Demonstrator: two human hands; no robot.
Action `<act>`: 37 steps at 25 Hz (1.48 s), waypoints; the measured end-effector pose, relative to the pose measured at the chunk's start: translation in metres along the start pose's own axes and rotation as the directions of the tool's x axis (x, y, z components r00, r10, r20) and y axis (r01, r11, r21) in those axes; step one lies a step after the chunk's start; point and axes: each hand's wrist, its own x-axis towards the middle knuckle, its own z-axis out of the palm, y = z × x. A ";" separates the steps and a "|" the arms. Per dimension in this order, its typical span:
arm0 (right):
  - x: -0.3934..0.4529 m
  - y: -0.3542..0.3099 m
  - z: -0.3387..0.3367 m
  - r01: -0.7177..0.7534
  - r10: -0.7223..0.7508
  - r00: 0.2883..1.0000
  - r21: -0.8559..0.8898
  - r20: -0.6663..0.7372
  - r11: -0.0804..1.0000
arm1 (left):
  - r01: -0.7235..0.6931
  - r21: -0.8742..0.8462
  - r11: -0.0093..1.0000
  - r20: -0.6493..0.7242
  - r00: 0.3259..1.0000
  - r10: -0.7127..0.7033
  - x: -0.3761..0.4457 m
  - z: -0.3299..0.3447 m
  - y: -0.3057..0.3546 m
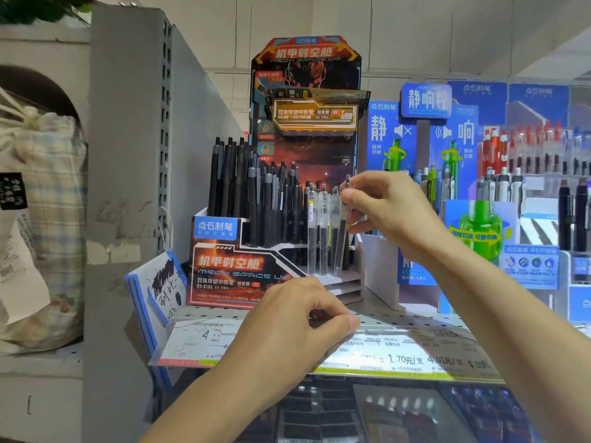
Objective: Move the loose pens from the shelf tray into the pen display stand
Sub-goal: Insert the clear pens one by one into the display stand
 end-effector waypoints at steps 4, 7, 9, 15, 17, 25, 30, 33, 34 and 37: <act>0.001 0.007 0.002 -0.020 0.019 1.000 -0.024 -0.014 1.000 | 0.023 0.031 0.999 -0.001 1.000 -0.023 0.004 0.001 0.002; 0.002 0.007 0.004 -0.002 0.001 1.000 -0.039 -0.030 0.999 | 0.036 0.059 0.998 -0.005 0.999 -0.036 0.007 0.001 0.003; 0.001 0.007 0.007 0.015 -0.017 1.000 -0.060 -0.023 0.998 | 0.045 0.081 0.996 -0.011 0.999 -0.045 0.010 0.000 0.004; 0.003 0.007 0.006 0.005 -0.004 1.000 -0.118 0.009 0.993 | 0.073 0.106 0.992 0.009 0.997 -0.074 0.012 -0.002 0.009; 0.004 0.006 0.005 0.011 -0.006 0.999 -0.140 0.032 0.990 | 0.079 0.104 0.991 0.002 0.997 -0.080 0.012 -0.001 0.010; 0.005 0.004 0.002 -0.038 0.045 0.996 -0.093 0.072 0.995 | 0.085 0.113 0.990 -0.027 0.996 -0.082 0.012 0.001 0.008; 0.006 0.000 0.003 0.082 -0.074 0.997 -0.313 0.037 0.946 | 0.080 0.115 0.990 -0.020 0.997 -0.078 0.011 0.001 0.007; 0.008 -0.006 0.008 0.259 -0.258 0.964 -0.402 0.059 0.878 | 0.077 0.116 0.990 -0.020 0.997 -0.075 0.012 0.001 0.007; 0.008 -0.007 0.009 0.281 -0.274 0.959 -0.392 0.075 0.876 | 0.077 0.118 0.990 -0.019 0.997 -0.075 0.013 0.001 0.007; 0.011 -0.006 0.009 0.298 -0.274 0.954 -0.425 0.119 0.855 | 0.069 0.113 0.991 -0.012 0.998 -0.068 0.013 0.002 0.006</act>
